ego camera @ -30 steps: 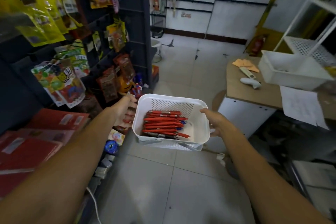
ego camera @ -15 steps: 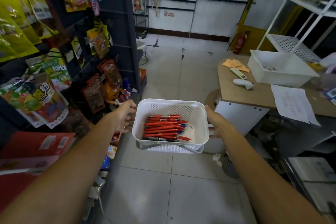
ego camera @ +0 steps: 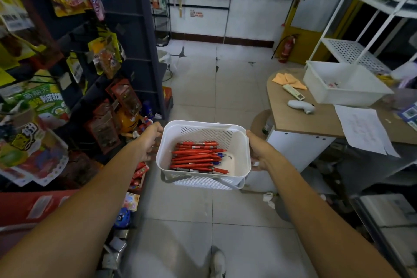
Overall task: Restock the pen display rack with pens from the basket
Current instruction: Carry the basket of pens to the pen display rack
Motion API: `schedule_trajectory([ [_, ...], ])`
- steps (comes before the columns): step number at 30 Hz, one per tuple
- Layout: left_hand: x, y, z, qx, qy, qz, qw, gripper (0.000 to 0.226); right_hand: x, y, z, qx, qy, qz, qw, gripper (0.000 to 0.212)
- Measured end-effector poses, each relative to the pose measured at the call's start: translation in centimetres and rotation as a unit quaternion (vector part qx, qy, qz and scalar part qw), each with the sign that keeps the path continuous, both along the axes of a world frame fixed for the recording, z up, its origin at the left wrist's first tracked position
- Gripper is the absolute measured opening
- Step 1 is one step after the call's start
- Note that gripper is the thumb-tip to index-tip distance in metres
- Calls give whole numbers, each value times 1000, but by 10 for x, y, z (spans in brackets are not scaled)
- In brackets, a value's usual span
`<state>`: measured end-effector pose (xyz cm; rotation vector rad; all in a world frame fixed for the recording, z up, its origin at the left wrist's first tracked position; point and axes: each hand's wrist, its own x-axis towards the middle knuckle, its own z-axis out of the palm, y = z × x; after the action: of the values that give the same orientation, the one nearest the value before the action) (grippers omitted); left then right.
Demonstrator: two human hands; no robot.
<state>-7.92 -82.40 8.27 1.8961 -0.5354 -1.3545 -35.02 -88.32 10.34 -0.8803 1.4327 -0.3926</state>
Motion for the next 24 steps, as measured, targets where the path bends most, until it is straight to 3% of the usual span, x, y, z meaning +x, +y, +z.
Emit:
schedule_trajectory([
  [5,12,-54,-6,-3,0,2,1000,30,4,-60,-19,-1,7,0,1000,46],
  [11,20,-133,-2,4,-12,10,1000,35,15,-136,-13,11,-9,-19,1000,46],
  [24,44,-289,20,-11,70,14,997,41,33,-313,7,-58,5,5,998,34],
])
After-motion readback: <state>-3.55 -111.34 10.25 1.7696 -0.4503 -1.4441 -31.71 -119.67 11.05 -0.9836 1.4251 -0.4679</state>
